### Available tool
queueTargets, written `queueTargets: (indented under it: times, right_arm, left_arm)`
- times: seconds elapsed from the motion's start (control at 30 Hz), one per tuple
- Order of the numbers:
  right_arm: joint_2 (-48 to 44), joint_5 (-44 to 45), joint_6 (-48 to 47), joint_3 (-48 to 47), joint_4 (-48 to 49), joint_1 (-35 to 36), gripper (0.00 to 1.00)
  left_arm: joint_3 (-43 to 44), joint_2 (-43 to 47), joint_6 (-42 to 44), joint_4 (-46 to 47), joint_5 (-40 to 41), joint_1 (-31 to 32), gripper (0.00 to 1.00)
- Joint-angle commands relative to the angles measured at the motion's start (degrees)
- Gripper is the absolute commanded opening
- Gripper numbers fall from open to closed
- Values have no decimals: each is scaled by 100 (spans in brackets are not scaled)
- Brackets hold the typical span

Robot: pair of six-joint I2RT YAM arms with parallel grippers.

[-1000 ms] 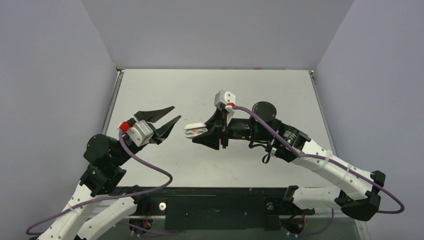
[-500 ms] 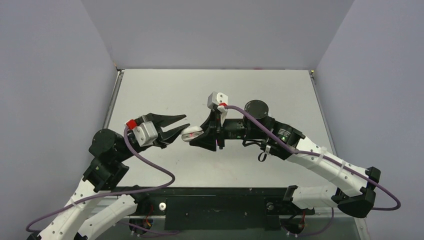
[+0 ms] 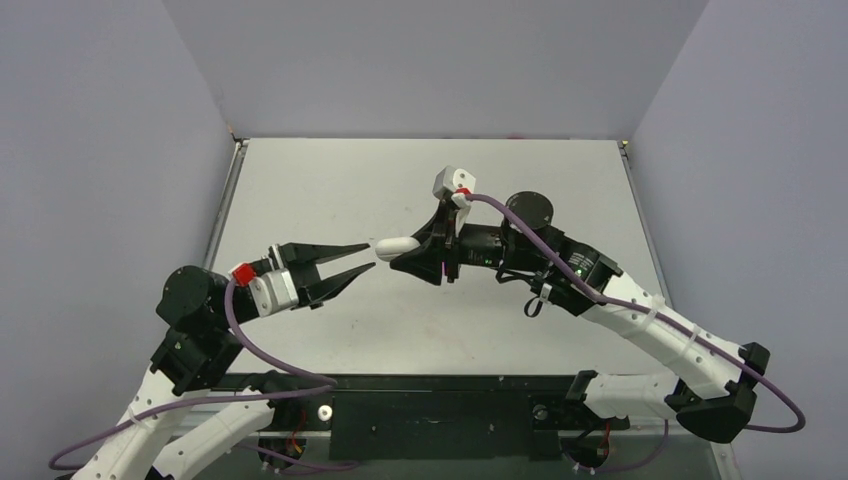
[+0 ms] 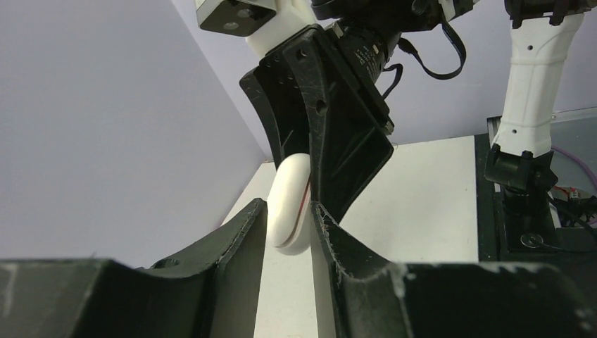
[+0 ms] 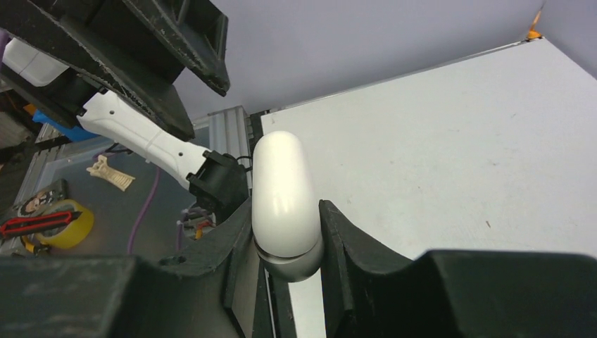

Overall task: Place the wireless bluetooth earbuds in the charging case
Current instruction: Close the charging case.

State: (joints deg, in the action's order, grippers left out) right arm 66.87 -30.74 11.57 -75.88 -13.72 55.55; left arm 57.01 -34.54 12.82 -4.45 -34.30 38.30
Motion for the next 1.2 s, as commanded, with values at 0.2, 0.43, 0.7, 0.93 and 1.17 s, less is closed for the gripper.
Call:
queueTargets:
  times: [0.2, 0.43, 0.7, 0.93, 1.17]
  right_arm:
    - [-185, -360, 333, -31, 341, -165, 0]
    - [-35, -146, 1455, -299, 373, -572, 0]
    - [270, 321, 1679, -576, 321, -240, 0]
    - [491, 453, 1724, -704, 504, -72, 0]
    - [735, 277, 1737, -915, 543, 38, 0]
  left_arm:
    - [353, -133, -559, 553, 1138, 12, 28]
    - [221, 27, 2002, -413, 191, 19, 41]
    - [804, -525, 3654, -1389, 140, 119, 47]
    - [1130, -739, 3815, -1739, 513, 303, 49]
    - [1155, -814, 4042, -1793, 815, 330, 51]
